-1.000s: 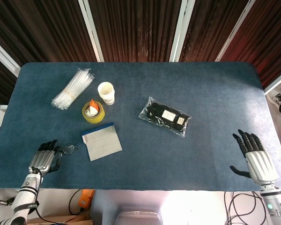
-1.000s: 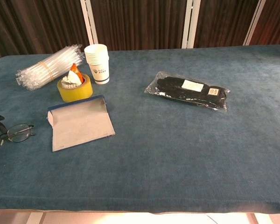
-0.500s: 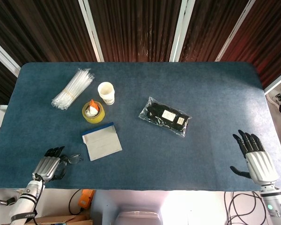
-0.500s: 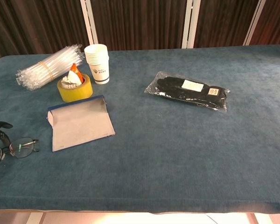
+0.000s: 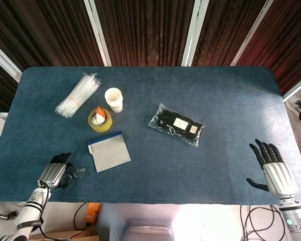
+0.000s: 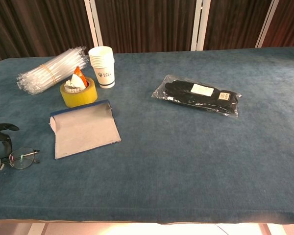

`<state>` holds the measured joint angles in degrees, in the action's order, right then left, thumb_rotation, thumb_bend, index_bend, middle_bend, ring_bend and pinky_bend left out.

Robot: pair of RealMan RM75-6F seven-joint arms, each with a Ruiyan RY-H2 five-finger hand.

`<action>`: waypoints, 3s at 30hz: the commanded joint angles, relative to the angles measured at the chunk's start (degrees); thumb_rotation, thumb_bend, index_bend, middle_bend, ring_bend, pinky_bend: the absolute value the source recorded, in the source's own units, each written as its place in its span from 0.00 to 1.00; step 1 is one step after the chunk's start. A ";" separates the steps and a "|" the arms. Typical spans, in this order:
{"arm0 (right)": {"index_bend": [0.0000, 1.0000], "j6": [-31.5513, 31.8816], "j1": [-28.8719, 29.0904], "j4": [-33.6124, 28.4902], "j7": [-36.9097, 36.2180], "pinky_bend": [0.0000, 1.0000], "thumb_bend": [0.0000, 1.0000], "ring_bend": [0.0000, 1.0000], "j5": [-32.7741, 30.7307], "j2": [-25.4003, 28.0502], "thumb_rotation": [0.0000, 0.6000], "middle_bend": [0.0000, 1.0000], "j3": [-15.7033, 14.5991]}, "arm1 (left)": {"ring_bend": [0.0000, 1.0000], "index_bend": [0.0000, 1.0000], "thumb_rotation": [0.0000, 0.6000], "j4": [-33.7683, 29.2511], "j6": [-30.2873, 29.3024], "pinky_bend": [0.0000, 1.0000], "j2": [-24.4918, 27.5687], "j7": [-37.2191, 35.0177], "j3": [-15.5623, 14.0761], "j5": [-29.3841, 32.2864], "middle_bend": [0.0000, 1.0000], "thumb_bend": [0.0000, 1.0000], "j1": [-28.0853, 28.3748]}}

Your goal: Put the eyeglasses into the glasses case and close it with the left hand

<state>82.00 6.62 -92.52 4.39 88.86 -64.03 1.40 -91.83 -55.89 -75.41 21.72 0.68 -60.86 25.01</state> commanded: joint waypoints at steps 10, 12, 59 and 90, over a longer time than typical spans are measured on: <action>0.00 0.13 -0.07 -0.03 0.17 0.00 0.28 0.00 -0.13 -0.08 1.00 0.00 0.08 | 0.00 0.50 1.00 -0.43 0.32 0.09 -0.15 0.06 -0.12 0.38 0.06 0.41 0.84; 0.00 0.13 -0.08 -0.02 0.20 0.00 0.28 0.00 -0.13 -0.07 1.00 0.00 0.08 | 0.00 0.51 1.00 -0.47 0.43 0.09 -0.24 0.17 -0.17 0.40 0.06 0.42 1.01; 0.00 1.23 -0.51 0.06 -4.01 0.00 0.28 0.00 0.84 1.75 1.00 0.00 0.01 | 0.03 0.67 1.00 -0.44 -7.72 0.08 -16.83 5.98 11.76 3.80 0.16 0.42 8.86; 0.00 1.98 -0.89 0.13 -6.17 0.00 0.28 0.00 1.66 2.66 1.00 0.00 -0.19 | 0.04 0.67 1.00 12.43 -6.45 0.08 -24.20 16.06 15.72 20.91 0.17 0.41 17.23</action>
<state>83.98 5.74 -92.39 -1.78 90.52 -61.37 1.20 -79.49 -62.28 -99.61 37.71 16.35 -40.04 42.15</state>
